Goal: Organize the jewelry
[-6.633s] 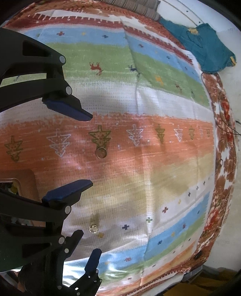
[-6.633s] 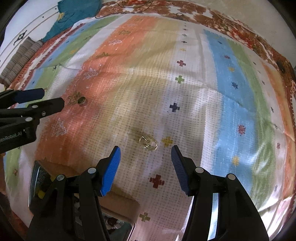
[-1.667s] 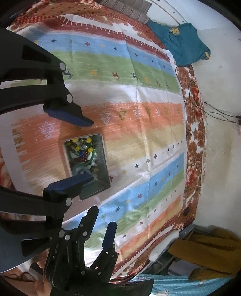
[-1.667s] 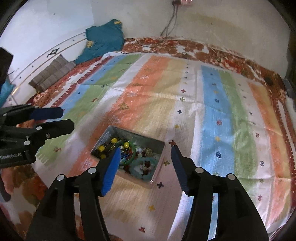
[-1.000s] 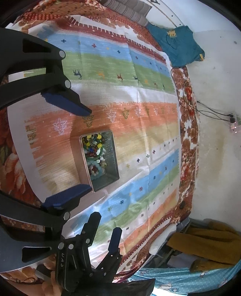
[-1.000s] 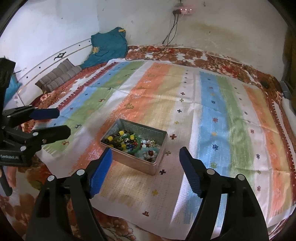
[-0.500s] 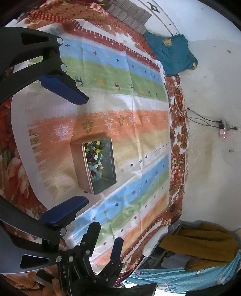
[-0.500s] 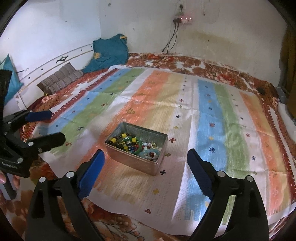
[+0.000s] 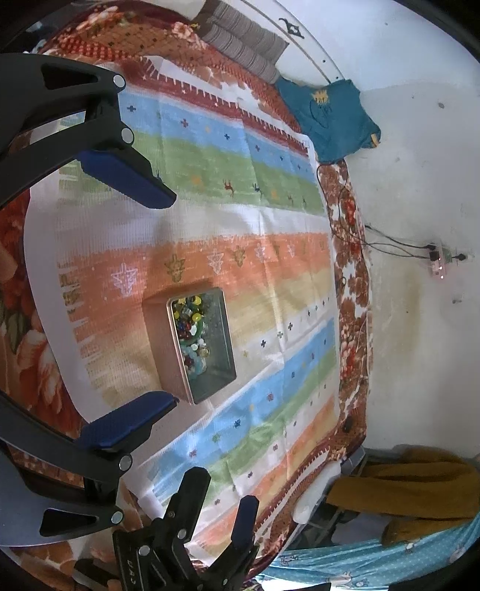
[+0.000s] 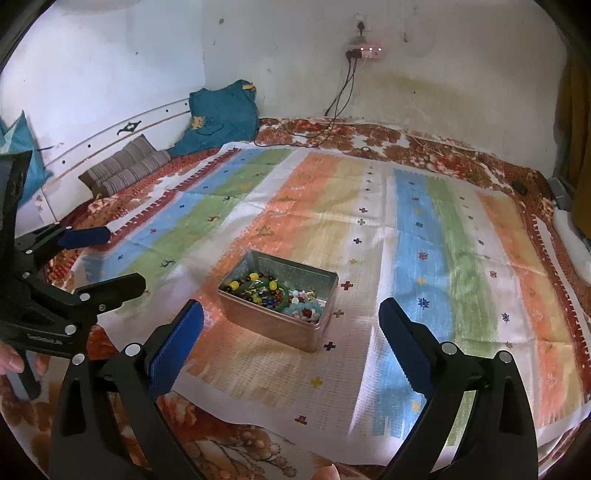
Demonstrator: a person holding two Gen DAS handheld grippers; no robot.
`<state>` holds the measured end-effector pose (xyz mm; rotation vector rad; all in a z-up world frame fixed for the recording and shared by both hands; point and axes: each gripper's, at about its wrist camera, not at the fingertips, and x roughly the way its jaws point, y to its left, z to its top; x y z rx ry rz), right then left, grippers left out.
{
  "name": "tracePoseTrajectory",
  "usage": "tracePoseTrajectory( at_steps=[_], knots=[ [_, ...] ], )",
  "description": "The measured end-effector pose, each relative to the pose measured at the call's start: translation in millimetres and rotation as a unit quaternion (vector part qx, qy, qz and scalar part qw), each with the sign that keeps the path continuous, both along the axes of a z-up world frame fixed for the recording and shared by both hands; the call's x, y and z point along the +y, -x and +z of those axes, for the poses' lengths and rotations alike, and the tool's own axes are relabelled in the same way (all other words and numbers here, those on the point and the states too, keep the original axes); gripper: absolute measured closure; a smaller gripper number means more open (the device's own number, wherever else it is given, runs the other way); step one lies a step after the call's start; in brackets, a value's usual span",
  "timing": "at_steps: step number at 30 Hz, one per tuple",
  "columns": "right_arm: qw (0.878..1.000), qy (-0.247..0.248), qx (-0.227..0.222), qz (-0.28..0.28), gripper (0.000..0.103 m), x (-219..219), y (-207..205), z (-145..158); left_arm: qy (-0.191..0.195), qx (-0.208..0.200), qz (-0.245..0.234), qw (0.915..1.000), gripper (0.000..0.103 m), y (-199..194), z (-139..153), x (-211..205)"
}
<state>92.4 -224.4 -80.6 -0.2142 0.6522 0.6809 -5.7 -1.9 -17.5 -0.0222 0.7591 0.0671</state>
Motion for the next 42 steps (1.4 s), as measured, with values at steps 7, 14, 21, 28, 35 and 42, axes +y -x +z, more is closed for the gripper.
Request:
tracePoseTrajectory(
  at_steps=[7, 14, 21, 28, 35, 42],
  knots=[
    [1.0, 0.005, -0.008, 0.006, 0.006, 1.7, 3.8, -0.6, -0.004, -0.013, -0.003, 0.9999, 0.006, 3.6, 3.6, -2.4],
    [1.0, -0.01, -0.011, 0.003, 0.006, -2.8, 6.9, 1.8, -0.005, -0.033, -0.009, 0.9994, 0.006, 8.3, 8.2, -6.7],
    [1.0, -0.018, -0.014, -0.002, 0.006, -5.9, 7.8, 3.8, 0.0, -0.047, -0.012, 0.9988, 0.006, 12.0, 11.4, -8.4],
    [0.999, -0.029, -0.021, -0.007, 0.006, -10.1, 11.4, 7.4, 0.007, -0.052, -0.022, 0.9984, 0.006, 14.1, 12.6, -10.3],
    [0.999, -0.033, -0.033, -0.012, 0.006, -10.4, 15.7, 9.9, 0.002, -0.063, -0.017, 0.9979, 0.006, 16.8, 14.8, -10.5],
    [0.998, -0.031, -0.049, -0.006, 0.006, -8.4, 22.0, 10.7, 0.014, -0.093, 0.0, 0.9956, 0.006, 27.0, 22.8, -3.3]
  ],
)
